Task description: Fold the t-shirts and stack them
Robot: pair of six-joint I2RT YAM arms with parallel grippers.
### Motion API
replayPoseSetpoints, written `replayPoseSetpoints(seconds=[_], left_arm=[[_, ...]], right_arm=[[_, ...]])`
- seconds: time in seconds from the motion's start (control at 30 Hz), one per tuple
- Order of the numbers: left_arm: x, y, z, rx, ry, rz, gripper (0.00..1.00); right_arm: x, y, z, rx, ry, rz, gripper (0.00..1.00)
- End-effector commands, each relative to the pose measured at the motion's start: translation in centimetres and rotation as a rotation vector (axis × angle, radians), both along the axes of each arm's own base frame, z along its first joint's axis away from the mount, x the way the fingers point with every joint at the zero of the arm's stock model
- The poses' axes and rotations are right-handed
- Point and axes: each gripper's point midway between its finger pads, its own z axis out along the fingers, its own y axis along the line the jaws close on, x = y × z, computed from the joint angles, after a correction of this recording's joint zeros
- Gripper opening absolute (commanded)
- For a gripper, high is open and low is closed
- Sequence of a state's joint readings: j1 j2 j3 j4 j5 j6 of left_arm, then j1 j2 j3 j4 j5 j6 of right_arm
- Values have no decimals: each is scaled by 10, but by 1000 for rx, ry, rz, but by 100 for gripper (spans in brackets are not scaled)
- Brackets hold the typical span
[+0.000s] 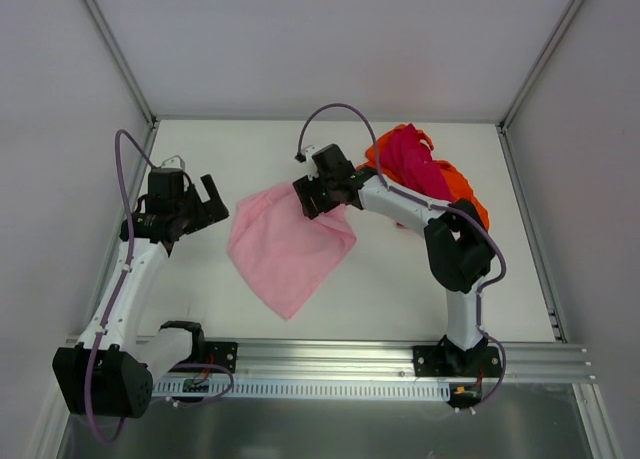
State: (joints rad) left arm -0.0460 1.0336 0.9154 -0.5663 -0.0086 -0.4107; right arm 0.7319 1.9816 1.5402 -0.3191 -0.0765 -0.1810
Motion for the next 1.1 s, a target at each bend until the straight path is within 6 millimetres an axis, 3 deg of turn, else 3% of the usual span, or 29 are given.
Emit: replayPoseSetpoints(seconds=[0.0,0.03,0.07,0.13,0.17,0.3,0.37,0.4,0.47,0.6,0.67,0.7,0.73,0.8,0.9,1.03,1.07], left_arm=[[6,-7,5,-22,-36,-36,99],[5,-8,4,-23,-33,-37,99],[4,-8,3,-21,-29,-41,99],[3,-8,5,-18,-35,-49,99],[2,-7,5,-11,-37,-51,99],[2,-6,8,-5,-37,-51,99],[2,-7,9,-9,-40,-56,99],[2,-7,10,-9,-45,-53,99],[3,-6,11,-6,-46,-48,99],[6,-7,13,-16,-49,-43,99],[7,-8,13,-23,-47,-39,99],[7,-8,13,-26,-47,-37,99],[6,-8,11,-29,-41,-32,99],[4,-7,10,-25,-36,-24,99],[2,-4,12,-16,-37,-12,99],[1,1,17,5,-45,10,99],[2,2,18,7,-45,13,99]], right_arm=[[3,2,43,30,-60,20,72],[6,-5,54,3,-92,20,93],[6,-11,72,-18,-103,19,98],[18,-30,99,-46,-163,-27,100],[21,-39,131,-23,-210,-46,100],[48,-93,203,83,-288,-202,100],[54,-107,221,150,-300,-233,100],[61,-124,220,161,-297,-273,100],[67,-128,217,199,-289,-276,99],[73,-129,164,180,-196,-274,79],[83,-142,134,113,-184,-355,56],[88,-147,124,90,-179,-383,39],[99,-160,106,33,-181,-461,31],[112,-180,90,-4,-170,-541,12],[127,-200,59,-2,-94,-603,3],[143,-222,20,-13,11,-639,1],[150,-225,24,13,18,-637,1]])
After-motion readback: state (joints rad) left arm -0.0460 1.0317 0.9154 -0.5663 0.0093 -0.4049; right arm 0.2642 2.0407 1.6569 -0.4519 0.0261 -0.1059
